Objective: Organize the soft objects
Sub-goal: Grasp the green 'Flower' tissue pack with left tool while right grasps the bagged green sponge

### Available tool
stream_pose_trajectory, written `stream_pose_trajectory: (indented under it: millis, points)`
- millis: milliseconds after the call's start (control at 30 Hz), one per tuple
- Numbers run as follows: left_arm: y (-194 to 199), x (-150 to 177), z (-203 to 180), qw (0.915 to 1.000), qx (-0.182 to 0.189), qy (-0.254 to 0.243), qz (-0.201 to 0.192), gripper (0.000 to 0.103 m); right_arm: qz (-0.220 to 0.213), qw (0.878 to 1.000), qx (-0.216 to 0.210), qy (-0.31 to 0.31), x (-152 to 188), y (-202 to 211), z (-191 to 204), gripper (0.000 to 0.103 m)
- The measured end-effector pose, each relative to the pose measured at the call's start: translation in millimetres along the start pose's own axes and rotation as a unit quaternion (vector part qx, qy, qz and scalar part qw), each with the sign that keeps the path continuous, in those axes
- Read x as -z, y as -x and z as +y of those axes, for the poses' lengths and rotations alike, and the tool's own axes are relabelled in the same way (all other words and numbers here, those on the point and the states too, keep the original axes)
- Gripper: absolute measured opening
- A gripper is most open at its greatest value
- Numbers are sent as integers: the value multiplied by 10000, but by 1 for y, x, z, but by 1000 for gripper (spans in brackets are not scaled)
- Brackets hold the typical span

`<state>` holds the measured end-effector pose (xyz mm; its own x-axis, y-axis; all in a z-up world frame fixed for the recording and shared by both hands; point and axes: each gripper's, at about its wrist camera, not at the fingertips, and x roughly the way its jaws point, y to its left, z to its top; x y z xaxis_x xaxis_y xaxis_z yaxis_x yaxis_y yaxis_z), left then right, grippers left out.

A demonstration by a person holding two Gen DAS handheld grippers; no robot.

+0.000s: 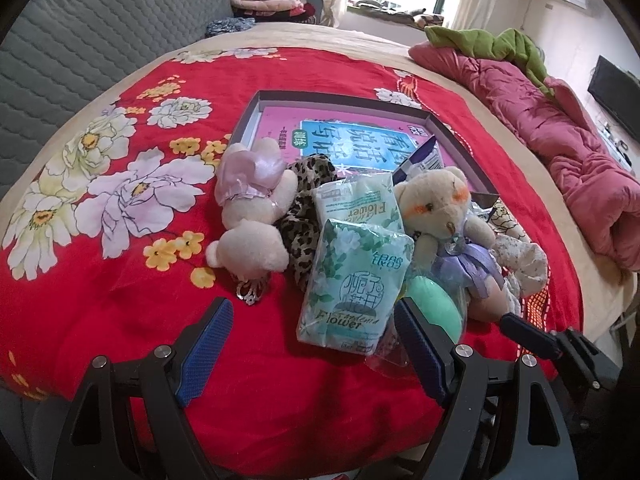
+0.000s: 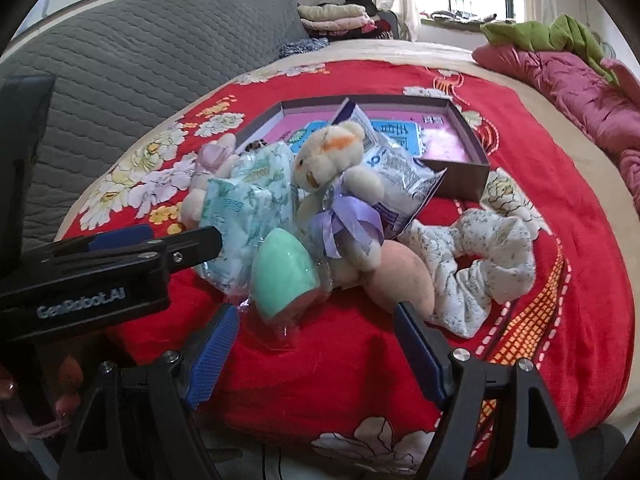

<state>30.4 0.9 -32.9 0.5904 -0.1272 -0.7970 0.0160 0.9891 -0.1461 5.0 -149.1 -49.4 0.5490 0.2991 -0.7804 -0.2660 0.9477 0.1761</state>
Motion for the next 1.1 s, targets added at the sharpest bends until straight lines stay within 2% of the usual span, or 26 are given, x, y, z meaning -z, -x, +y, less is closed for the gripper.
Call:
stream_pose_trajectory:
  millis: [267, 333, 433, 700, 833, 967, 1100]
  points:
    - [-10, -4, -2, 10000, -17, 1, 44, 83, -31, 9994, -153, -318, -5, -6, -3, 70]
    - [-11, -4, -2, 10000, -27, 3, 34, 83, -25, 9986, -356, -386, -5, -5, -3, 55]
    - [-11, -4, -3, 10000, -25, -47, 36, 83, 24, 9978, -520, -413, -5, -6, 0, 55]
    - [-15, -4, -2, 9999, 28, -32, 113, 83, 52, 9976, -511, -457, -9, -20, -2, 55]
    - [-17, -5, -4, 9999, 40, -64, 123, 83, -43, 9969, -688, -377, -11, -22, 0, 44]
    - [-21, -6, -5, 9998, 31, -34, 170, 83, -123, 9954, -850, -433, -11, -17, -4, 43]
    - [-25, -8, -4, 9998, -2, -11, 201, 83, -106, 9965, -748, -365, -10, -11, -6, 42]
